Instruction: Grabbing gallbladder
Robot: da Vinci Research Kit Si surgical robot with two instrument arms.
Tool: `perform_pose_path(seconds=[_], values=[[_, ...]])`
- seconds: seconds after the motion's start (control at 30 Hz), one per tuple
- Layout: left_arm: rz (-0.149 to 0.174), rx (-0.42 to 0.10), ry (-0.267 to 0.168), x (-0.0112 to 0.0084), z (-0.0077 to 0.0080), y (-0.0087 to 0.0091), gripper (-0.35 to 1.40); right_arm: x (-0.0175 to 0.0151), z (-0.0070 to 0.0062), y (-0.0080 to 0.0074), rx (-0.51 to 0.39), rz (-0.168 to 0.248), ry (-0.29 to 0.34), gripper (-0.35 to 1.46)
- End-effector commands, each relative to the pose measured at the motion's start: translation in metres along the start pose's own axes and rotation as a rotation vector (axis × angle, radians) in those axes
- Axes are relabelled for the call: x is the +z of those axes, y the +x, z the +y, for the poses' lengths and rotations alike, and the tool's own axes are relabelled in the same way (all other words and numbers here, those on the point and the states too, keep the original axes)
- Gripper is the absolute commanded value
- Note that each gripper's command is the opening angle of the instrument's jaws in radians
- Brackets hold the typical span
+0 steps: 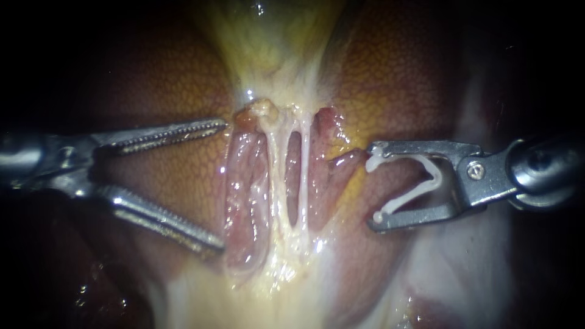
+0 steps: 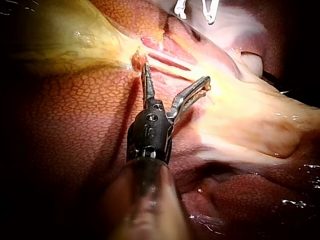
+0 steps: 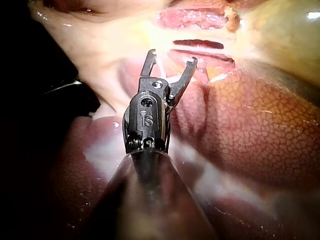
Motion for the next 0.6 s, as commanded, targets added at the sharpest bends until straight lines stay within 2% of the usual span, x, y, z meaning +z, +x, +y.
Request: perform_pose_path(seconds=[0.03, 0.23, 0.4, 0.53, 0.6], values=[[0.001, -0.006, -0.006, -0.0001, 0.0001, -0.0002, 0.98, 0.0, 0.0, 0.0, 0.0, 0.0, 0.0, 0.6], [0.003, -0.071, -0.045, 0.0001, 0.0013, -0.0017, 0.91, 0.0, 0.0002, -0.0001, 0.001, 0.0, -0.001, 0.6], [0.004, -0.085, -0.072, 0.001, 0.0032, -0.0032, 0.88, 0.0, 0.0002, -0.0001, 0.001, 0.0, -0.002, 0.6], [0.001, -0.119, -0.08, 0.0021, 0.0048, -0.0032, 0.85, 0.0, 0.0002, -0.0001, 0.001, 0.0, -0.002, 0.6], [0.01, -0.131, -0.081, 0.0025, 0.0055, -0.0029, 0.8, 0.0, 0.0002, -0.0001, 0.001, 0.0, -0.002, 0.6]])
